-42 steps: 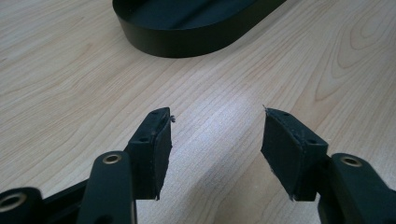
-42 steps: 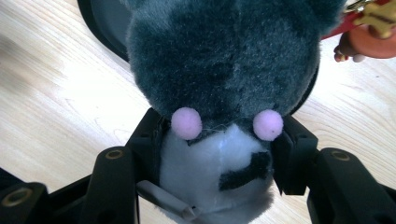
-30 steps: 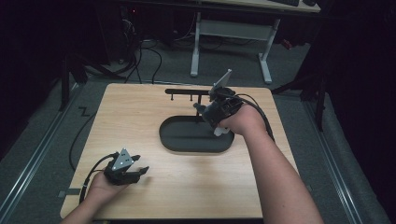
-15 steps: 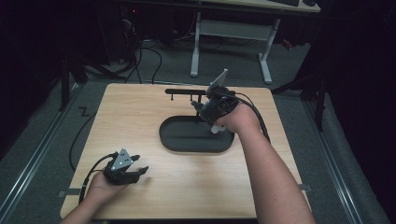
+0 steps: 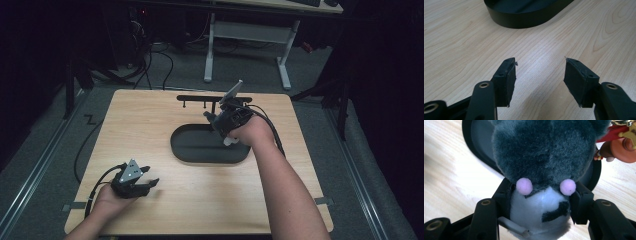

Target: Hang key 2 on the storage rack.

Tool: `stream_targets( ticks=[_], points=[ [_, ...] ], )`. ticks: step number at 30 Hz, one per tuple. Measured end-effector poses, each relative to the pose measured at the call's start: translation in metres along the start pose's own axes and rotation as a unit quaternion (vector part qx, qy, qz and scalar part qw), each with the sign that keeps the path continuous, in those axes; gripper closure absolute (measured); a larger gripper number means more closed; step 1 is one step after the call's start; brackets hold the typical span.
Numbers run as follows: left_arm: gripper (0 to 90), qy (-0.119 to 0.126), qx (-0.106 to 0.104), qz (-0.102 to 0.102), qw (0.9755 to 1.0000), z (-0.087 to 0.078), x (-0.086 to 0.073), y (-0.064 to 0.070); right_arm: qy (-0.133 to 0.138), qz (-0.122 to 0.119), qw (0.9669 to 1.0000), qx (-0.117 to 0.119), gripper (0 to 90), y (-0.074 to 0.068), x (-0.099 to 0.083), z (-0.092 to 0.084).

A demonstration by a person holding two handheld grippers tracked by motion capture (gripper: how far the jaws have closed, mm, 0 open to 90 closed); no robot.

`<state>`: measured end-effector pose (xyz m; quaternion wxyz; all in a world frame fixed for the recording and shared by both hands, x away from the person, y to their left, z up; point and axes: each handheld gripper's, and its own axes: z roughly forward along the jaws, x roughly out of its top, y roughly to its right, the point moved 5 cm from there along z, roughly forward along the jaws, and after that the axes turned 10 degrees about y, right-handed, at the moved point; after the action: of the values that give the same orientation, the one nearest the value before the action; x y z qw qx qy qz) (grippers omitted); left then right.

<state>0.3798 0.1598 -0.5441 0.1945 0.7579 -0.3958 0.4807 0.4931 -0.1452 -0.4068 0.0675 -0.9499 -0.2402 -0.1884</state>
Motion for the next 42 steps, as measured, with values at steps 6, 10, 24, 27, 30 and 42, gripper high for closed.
stream_targets(
  ticks=[6,10,24,27,30,42],
  points=[
    [42.8,-0.004,-0.006,-0.001,1.0,0.002,0.0,0.0,0.023,0.031,0.9992,0.006,43.0,0.01,-0.001,0.022],
    [42.9,-0.004,-0.002,0.002,1.0,0.003,-0.001,0.001,0.033,0.043,0.9985,0.014,37.5,0.015,-0.006,0.036],
    [43.9,-0.003,-0.007,0.004,1.0,0.005,0.001,0.007,0.079,0.056,0.9947,0.034,27.7,0.015,-0.021,0.039],
    [43.6,-0.004,-0.008,0.004,1.0,0.005,0.001,0.008,0.086,0.055,0.9943,0.031,28.0,0.015,-0.033,0.034],
    [43.4,-0.002,-0.007,0.002,1.0,0.005,0.002,0.008,0.087,0.038,0.9954,0.012,26.6,0.018,-0.045,0.032],
    [43.5,-0.005,-0.012,-0.001,0.9999,0.009,0.004,0.013,0.117,0.041,0.9923,0.002,28.2,0.028,-0.084,0.03]
  ],
)
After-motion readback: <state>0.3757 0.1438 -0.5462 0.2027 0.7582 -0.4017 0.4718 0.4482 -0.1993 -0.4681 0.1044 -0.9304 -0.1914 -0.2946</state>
